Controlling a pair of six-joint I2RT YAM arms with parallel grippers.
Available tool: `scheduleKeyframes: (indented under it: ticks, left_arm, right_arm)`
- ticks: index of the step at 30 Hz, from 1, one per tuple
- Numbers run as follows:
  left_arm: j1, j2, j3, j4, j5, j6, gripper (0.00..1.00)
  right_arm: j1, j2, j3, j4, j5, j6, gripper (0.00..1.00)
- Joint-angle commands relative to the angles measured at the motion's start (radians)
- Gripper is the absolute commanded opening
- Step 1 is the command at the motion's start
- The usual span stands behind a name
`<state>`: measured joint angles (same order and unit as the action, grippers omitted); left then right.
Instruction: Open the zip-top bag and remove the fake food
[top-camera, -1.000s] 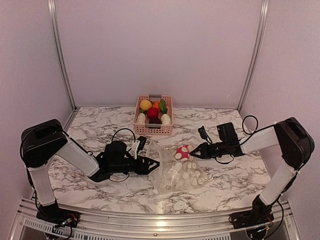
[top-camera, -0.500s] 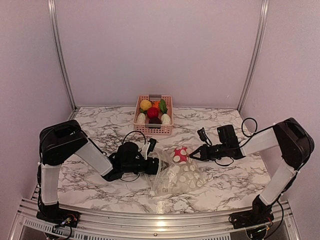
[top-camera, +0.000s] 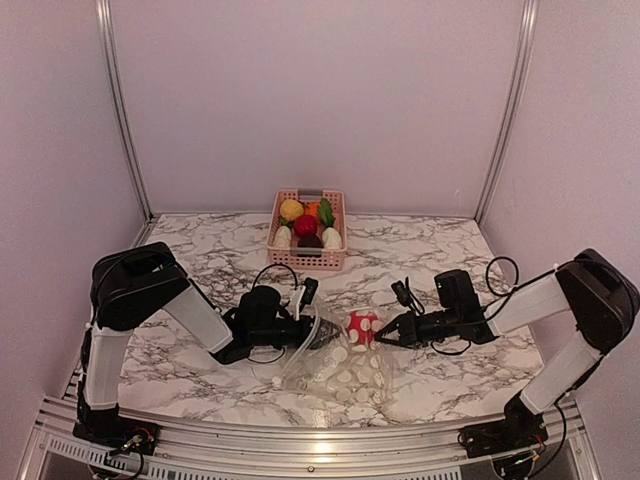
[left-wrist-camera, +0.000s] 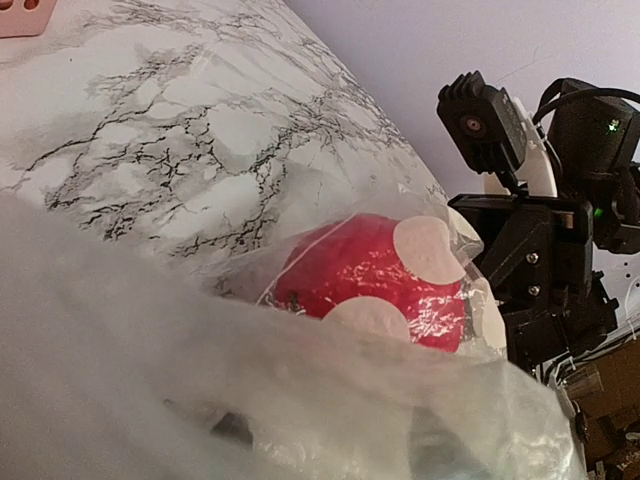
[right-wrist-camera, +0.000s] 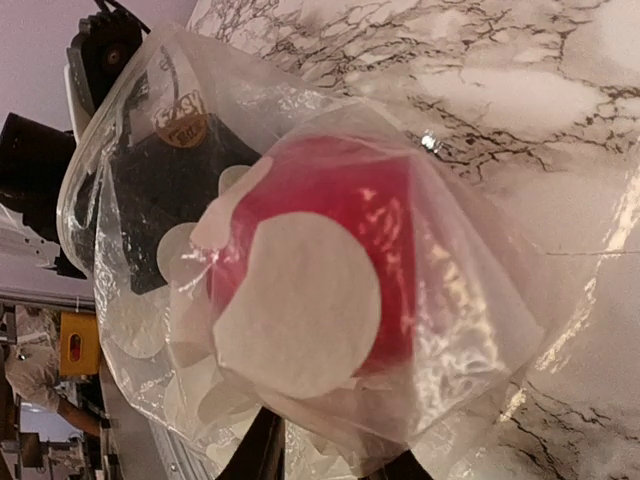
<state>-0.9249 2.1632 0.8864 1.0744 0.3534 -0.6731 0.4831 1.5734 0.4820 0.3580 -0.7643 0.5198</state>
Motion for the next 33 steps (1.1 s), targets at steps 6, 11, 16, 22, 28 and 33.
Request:
scheduleKeyframes:
  ticks: [6,11,16,22,28,33]
  left_arm:
    - [-0.006,0.014,-0.029,0.034,0.016,0.005,0.55]
    - [-0.006,0.025,-0.026,0.049,0.029,0.000,0.55]
    - [-0.006,0.014,-0.030,0.069,0.057,0.003,0.58]
    - [-0.015,0.007,-0.006,0.061,0.094,0.008,0.63]
    - [-0.024,0.010,0.038,-0.033,0.077,0.047,0.65]
    - [-0.026,0.009,0.059,-0.059,0.053,0.051,0.74]
  right_arm:
    - [-0.122,-0.214,0.060,-0.238,0.106,-0.106,0.63]
    - [-0.130,-0.144,0.133,-0.270,0.157,-0.145,0.67]
    - [-0.129,-0.044,0.160,-0.232,0.142,-0.154,0.67]
    - [-0.127,0.048,0.160,-0.138,0.073,-0.136,0.43]
    - [-0.116,0.070,0.139,-0.087,0.047,-0.113,0.20]
    - [-0.080,0.096,0.146,-0.084,0.042,-0.119,0.00]
